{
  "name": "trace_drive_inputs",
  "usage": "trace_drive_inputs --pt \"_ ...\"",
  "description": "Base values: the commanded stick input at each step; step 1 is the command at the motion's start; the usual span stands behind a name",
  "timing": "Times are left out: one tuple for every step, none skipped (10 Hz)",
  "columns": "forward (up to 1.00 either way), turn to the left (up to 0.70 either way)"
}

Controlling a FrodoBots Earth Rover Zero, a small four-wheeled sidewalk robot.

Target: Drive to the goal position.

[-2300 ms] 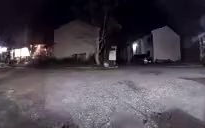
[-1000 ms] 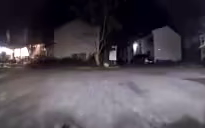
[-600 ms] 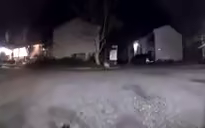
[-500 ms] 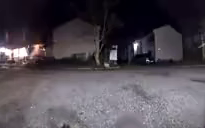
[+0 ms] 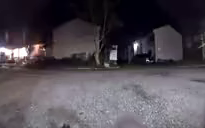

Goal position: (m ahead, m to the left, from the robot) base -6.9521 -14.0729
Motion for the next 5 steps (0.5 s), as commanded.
trace_drive_inputs --pt "0.0 -0.45" --pt "0.0 -0.45" --pt "0.0 -0.45" --pt "0.0 -0.45" --pt "0.0 -0.45"
